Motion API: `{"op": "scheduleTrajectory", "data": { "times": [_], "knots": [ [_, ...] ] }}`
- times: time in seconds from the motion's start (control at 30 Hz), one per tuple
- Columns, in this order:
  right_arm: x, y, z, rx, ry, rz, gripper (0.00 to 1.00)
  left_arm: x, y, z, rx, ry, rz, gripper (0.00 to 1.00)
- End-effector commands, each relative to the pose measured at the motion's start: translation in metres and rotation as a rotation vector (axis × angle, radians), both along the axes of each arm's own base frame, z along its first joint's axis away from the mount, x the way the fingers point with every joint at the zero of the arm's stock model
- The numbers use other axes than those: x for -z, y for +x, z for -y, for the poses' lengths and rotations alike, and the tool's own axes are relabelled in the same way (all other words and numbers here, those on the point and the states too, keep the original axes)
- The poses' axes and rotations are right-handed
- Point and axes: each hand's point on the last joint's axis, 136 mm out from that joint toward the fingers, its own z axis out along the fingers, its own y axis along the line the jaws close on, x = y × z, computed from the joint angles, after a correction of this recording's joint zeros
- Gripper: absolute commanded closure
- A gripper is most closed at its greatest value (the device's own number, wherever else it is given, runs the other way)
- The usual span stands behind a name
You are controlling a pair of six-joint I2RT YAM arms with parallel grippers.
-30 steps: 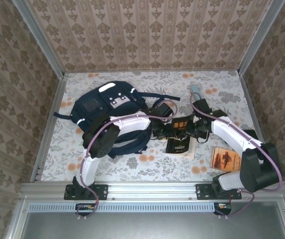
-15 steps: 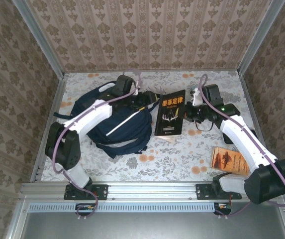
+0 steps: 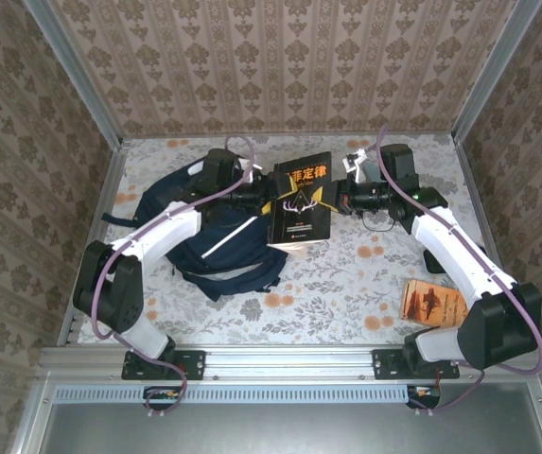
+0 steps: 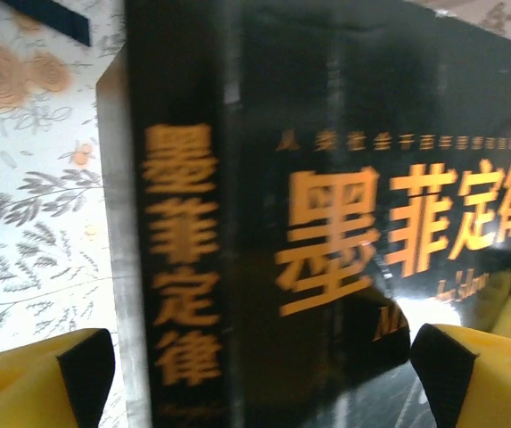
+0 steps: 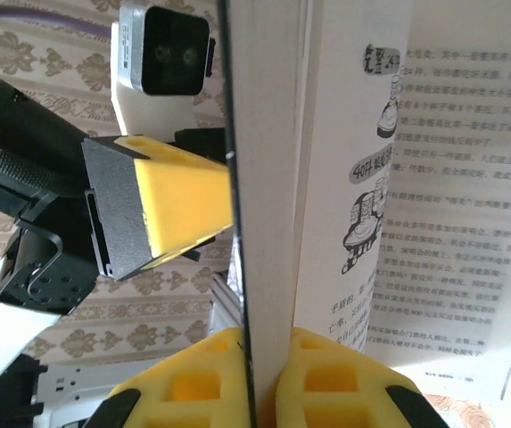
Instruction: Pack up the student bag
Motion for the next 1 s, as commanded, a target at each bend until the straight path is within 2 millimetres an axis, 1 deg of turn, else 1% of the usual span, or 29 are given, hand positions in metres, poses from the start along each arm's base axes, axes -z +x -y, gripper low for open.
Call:
{"op": "scheduleTrajectory", "data": {
  "times": [0.0,0.03,0.23,0.33,0.37,0.4,0.47,0.53,0.57,0.63,0.7,0.83,0.97],
  "knots": [
    [-0.037,-0.002,-0.008,-0.074,0.078,0.098,1.00,-0.031,-0.008,0.004,0.058,-0.105,0.048,0.15],
    [-0.033,-0.001,-0.007,-0.067,0.067,0.090,1.00,-0.035,-0.009,0.004,0.062,-0.112,0.053,0.18],
    [-0.022,0.007,0.000,-0.031,0.047,0.062,1.00,-0.044,-0.009,-0.004,0.045,-0.127,0.078,0.55],
    [-0.016,0.011,0.007,0.010,0.014,0.060,0.99,-0.048,-0.008,-0.009,0.026,-0.129,0.099,0.71],
    [-0.014,0.012,0.009,0.020,0.004,0.058,0.91,-0.049,-0.008,-0.011,0.018,-0.130,0.105,0.75],
    [-0.013,0.012,0.011,0.031,-0.006,0.059,0.80,-0.050,-0.007,-0.013,0.005,-0.129,0.110,0.79],
    [-0.010,0.013,0.018,0.078,-0.036,0.075,0.47,-0.049,-0.003,-0.018,-0.031,-0.123,0.109,0.84],
    [-0.006,0.014,0.026,0.136,-0.059,0.082,0.30,-0.050,0.001,-0.024,-0.076,-0.121,0.112,0.89],
    [-0.005,0.013,0.029,0.162,-0.059,0.080,0.24,-0.052,0.004,-0.027,-0.103,-0.121,0.115,0.92],
    [-0.003,0.014,0.034,0.216,-0.044,0.071,0.15,-0.057,0.010,-0.035,-0.162,-0.118,0.132,0.95],
    [-0.002,0.015,0.033,0.254,0.021,0.054,0.11,-0.063,0.019,-0.044,-0.249,-0.110,0.162,0.94],
    [-0.003,0.016,0.020,0.282,0.189,0.009,0.07,-0.085,0.033,-0.053,-0.379,-0.121,0.230,0.94],
    [-0.004,0.017,0.011,0.337,0.268,-0.004,0.03,-0.103,0.044,-0.060,-0.496,-0.127,0.259,0.94]
  ]
}}
